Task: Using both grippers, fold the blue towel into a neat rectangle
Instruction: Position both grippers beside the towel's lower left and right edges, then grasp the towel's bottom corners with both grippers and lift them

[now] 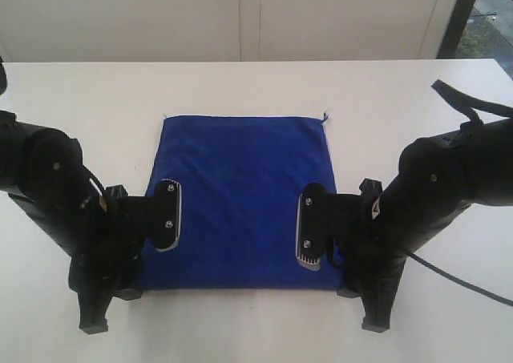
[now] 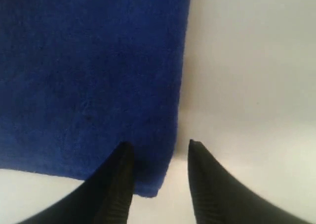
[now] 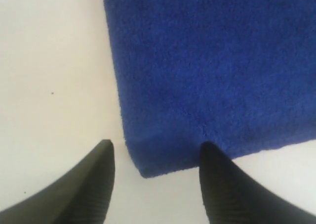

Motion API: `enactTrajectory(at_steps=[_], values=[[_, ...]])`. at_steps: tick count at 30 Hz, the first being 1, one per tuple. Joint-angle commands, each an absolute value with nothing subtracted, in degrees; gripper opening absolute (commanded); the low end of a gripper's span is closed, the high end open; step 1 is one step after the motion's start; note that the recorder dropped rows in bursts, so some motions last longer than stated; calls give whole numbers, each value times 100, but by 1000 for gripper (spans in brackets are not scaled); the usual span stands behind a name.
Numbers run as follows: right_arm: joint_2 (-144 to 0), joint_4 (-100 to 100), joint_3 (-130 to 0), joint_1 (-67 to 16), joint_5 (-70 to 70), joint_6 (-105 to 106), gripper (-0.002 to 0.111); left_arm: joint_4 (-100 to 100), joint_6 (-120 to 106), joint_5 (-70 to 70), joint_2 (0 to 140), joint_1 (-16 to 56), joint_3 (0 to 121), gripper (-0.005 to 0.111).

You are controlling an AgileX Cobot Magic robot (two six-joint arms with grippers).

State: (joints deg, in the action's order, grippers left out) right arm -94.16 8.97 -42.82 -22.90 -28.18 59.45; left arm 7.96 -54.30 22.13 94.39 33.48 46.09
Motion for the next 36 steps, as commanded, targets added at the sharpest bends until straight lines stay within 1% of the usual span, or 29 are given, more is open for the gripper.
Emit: enactTrajectory(at_steps=[1,11,13,16,17,19,21,24,26,36], values=[[-9426,876,-4261,-2288,-2746,5934,50,814,-5439,2080,9627,3330,4567,43],[-9790,876,-4261,-2288,-2666,5934,49,814,-5439,2058,9941,3330,4567,43],[-9891,876,-4261,-2288,-2666,5934,45,814,-5439,2069,9940,3330,4567,43],[-9955,876,-4261,-2288,-2679,5934,34,814,-5439,2080,9940,3330,4567,41],[-9953,876,-4261,-2288,-2679,5934,30,814,-5439,2089,9940,3330,4567,40],[-9940,785,-4261,-2288,-2726,5934,23,814,-5439,2119,9940,3330,4567,33],[-9940,722,-4261,-2288,-2807,5934,17,814,-5439,2144,9940,3330,4567,23],[-9940,653,-4261,-2288,-2891,5934,11,803,-5439,2179,9940,3330,4567,7],[-9940,653,-4261,-2288,-2947,5934,9,787,-5439,2217,9940,3330,4567,0],[-9279,653,-4261,-2288,-3583,5934,8,684,-5439,2731,9571,3330,4578,0]])
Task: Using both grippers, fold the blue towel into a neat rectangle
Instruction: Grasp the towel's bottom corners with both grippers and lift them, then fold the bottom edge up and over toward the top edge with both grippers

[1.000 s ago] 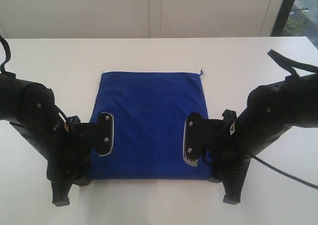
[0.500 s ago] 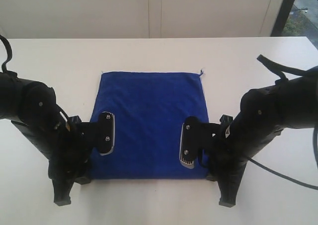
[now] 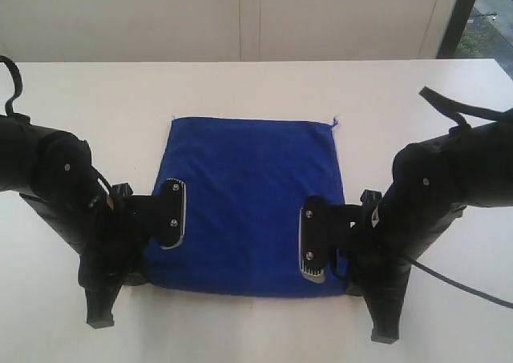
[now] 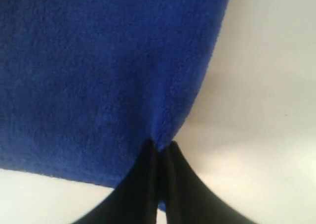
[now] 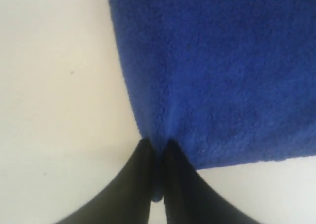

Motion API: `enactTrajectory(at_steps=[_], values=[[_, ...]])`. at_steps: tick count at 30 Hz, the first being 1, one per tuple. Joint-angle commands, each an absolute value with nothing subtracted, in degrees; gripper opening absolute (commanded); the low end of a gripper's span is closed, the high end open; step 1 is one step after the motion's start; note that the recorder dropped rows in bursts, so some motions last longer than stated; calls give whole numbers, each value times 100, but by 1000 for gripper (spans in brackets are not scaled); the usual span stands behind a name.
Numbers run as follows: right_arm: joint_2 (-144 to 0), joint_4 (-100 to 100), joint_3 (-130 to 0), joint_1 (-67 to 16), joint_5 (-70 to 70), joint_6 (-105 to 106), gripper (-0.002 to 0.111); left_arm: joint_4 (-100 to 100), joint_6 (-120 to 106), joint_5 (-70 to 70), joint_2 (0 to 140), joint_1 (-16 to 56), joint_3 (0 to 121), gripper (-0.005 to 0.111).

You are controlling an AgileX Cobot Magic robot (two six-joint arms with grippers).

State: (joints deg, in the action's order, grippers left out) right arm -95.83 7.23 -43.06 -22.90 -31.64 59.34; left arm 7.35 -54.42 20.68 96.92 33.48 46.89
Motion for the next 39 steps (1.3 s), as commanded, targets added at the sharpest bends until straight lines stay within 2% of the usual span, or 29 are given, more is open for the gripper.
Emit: enactTrajectory(at_steps=[1,11,21,32,39], values=[[-9209,653,-4261,-2288,-3651,5922,8,684,-5439,2858,9502,3330,4578,0],[-8866,767,-4261,-2288,-3870,5822,8,886,-5439,3585,8979,3330,4614,0],[-8341,713,-4272,-2288,-3707,5548,0,886,-5375,3551,8316,3330,4813,0],[-8138,-393,-4280,-2288,-2956,4128,0,718,-5018,2518,8225,3330,4813,0],[-8138,-978,-4280,-2288,-2436,3576,0,-84,-4195,1740,8225,3330,4813,0]])
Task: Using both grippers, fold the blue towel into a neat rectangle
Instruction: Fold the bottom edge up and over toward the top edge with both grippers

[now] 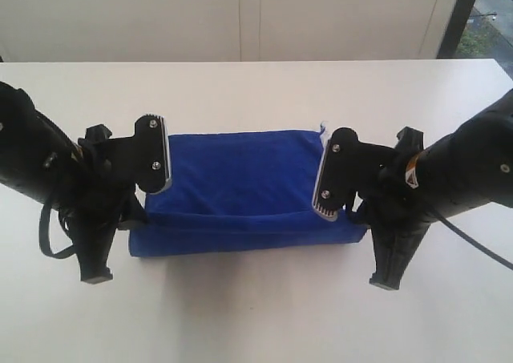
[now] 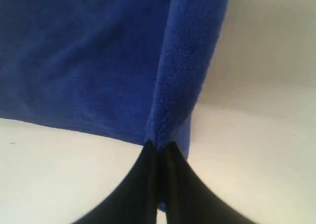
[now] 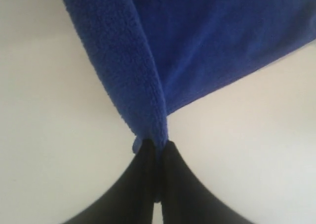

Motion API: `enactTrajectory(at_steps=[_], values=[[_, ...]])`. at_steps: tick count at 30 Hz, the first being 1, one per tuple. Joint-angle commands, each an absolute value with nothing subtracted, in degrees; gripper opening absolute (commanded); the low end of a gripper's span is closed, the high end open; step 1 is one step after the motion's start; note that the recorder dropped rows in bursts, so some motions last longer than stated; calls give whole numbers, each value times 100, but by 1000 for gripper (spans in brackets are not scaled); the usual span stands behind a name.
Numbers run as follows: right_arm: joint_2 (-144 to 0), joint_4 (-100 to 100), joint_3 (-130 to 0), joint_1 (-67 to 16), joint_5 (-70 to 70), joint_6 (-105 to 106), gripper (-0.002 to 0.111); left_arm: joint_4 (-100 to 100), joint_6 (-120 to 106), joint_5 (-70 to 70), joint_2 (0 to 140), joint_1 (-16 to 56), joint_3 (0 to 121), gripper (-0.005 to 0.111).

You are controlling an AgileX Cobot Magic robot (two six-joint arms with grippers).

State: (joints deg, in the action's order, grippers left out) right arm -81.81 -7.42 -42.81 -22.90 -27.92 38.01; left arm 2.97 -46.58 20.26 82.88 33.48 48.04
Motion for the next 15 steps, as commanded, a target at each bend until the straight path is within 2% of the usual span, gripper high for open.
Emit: enactTrajectory(at_steps=[1,10,15], values=[[-8138,-1002,-4305,-2288,-2361,3576,0,-109,-4182,1674,8236,3330,4813,0],[-8162,-1514,-4983,-2263,-2283,3156,0,-174,-4172,1500,8256,3312,5200,0],[-8381,-1616,-5231,-2164,-2255,3128,0,-174,-3910,1538,8411,3010,5593,0]])
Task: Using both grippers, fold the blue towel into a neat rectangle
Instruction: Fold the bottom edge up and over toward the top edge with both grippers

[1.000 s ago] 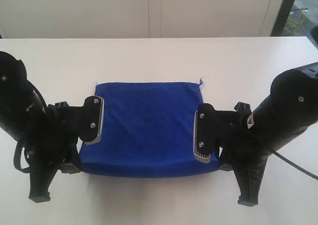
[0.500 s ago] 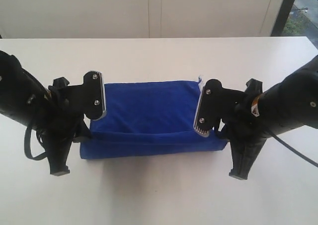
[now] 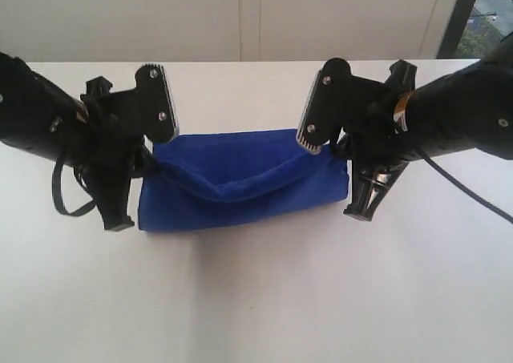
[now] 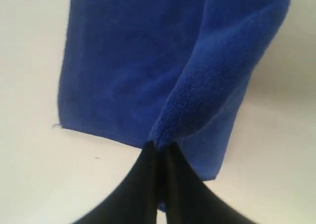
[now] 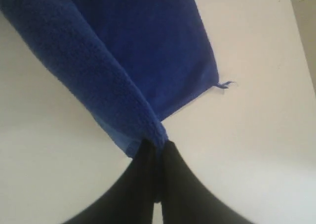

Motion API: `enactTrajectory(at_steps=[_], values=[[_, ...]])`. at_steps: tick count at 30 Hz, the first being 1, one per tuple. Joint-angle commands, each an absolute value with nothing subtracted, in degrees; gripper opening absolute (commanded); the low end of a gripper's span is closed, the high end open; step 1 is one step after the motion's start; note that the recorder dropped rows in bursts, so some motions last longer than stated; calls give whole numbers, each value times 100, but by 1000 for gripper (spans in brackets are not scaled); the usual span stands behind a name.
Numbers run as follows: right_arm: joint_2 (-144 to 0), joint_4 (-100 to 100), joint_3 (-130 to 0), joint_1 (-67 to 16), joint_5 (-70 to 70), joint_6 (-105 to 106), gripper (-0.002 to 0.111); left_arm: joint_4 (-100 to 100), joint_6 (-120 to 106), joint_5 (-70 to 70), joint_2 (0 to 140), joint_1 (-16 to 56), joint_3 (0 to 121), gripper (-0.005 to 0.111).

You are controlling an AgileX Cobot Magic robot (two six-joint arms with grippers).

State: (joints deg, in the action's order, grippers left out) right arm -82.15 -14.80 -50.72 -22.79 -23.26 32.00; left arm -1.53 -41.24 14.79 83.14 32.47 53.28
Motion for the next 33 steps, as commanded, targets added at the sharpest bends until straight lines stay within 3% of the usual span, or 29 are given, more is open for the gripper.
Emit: enactTrajectory(at_steps=[1,33], values=[[-8456,-1682,-5268,-2153,-2232,3098,0,-174,-3910,1569,8464,2940,5676,0],[-10231,-2296,-6871,-1413,-1124,2492,0,-180,-3861,625,9495,2525,6303,0]])
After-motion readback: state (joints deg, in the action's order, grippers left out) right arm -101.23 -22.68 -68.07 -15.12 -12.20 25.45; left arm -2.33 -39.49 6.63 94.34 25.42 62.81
